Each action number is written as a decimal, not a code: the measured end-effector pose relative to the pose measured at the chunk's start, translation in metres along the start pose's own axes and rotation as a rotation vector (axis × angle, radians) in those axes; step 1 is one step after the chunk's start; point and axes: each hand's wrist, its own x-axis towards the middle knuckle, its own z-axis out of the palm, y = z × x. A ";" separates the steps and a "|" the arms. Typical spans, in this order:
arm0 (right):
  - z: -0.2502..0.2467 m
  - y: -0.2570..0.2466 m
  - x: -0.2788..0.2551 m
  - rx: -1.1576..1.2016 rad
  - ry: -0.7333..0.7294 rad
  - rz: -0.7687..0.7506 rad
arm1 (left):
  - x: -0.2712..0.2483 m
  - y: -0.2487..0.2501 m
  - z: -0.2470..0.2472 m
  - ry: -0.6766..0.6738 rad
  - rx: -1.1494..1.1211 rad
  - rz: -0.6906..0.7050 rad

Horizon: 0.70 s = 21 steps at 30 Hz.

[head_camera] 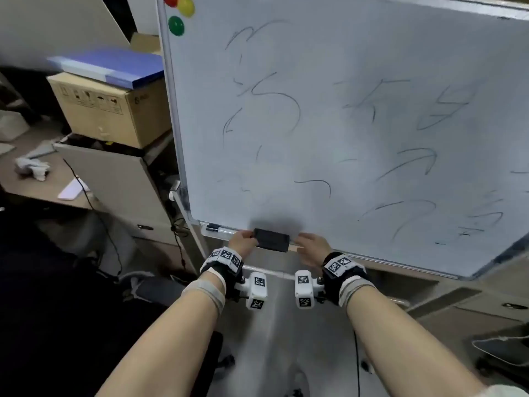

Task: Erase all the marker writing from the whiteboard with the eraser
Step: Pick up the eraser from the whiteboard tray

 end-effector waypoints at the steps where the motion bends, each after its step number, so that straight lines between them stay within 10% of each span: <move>1: 0.001 0.000 0.006 -0.019 -0.016 0.014 | 0.005 0.000 0.004 -0.014 0.022 -0.018; 14: -0.012 0.017 0.046 -0.309 -0.137 -0.043 | 0.006 0.018 0.024 0.083 0.141 -0.032; 21: -0.003 0.000 0.028 -0.244 -0.307 -0.059 | -0.006 0.028 0.014 0.042 -0.204 0.021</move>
